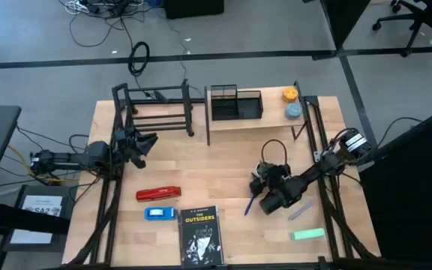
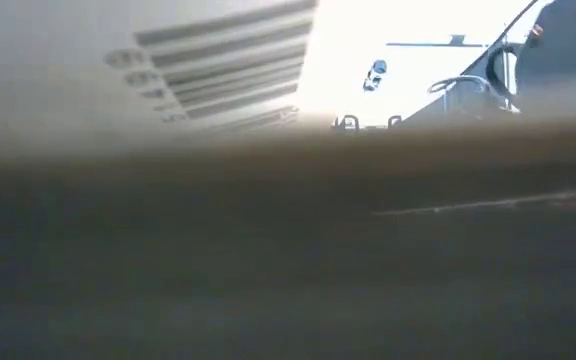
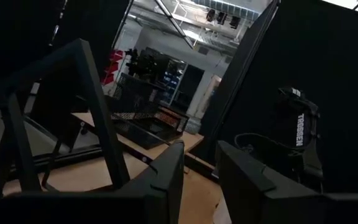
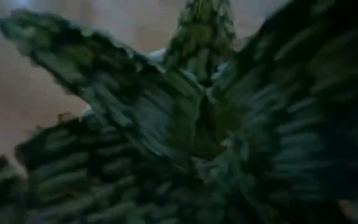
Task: Stock shelves
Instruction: Put the white flower pot under the shelf
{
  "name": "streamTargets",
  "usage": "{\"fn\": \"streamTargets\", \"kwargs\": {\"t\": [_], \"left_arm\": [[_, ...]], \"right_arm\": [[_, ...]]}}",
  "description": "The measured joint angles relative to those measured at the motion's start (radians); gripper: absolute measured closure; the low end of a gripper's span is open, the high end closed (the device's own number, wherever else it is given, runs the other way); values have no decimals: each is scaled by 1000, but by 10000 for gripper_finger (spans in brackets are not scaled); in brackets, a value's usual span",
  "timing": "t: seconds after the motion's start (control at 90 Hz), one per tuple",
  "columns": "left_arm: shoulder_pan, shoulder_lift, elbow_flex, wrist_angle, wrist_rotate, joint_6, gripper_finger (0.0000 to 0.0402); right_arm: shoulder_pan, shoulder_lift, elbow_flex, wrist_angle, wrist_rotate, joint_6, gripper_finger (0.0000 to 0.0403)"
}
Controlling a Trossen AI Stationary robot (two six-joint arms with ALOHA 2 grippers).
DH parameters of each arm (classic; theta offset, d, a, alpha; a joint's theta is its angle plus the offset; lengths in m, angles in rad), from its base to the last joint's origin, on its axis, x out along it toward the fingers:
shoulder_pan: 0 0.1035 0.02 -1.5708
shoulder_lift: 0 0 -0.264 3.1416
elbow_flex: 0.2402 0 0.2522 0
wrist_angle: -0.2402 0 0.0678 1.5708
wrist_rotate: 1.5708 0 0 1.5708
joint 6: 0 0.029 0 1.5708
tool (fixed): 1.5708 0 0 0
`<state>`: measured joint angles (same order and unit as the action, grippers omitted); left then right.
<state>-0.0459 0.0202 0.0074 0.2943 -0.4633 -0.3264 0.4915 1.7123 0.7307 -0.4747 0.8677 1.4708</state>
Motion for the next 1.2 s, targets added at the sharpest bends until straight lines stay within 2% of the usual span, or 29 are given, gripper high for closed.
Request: {"fn": "streamTargets", "kwargs": {"t": [0.111, 0.278, 0.422, 0.478, 0.656, 0.922, 1.0, 1.2], "left_arm": [[0, 0, 0, 0, 0, 4, 326], [0, 0, 0, 0, 0, 4, 326], [0, 0, 0, 0, 0, 5, 326], [0, 0, 0, -1, 0, 5, 326], [0, 0, 0, -3, 0, 6, 326], [0, 0, 0, -8, 0, 7, 326], [0, 0, 0, -9, 0, 7, 326], [0, 0, 0, -8, 0, 7, 326]], "right_arm": [[-58, -76, 0, 78, -58, -200, 87], [-180, -154, 0, 288, -174, -480, 87], [-301, -138, 5, 534, -287, -627, 87], [-336, -110, 26, 579, -319, -659, 87], [-392, 34, 165, 596, -309, -727, 87], [-428, 285, 319, 578, -201, -705, 87], [-446, 326, 337, 605, -164, -716, 87], [-492, 358, 351, 644, -155, -729, 87]]}}
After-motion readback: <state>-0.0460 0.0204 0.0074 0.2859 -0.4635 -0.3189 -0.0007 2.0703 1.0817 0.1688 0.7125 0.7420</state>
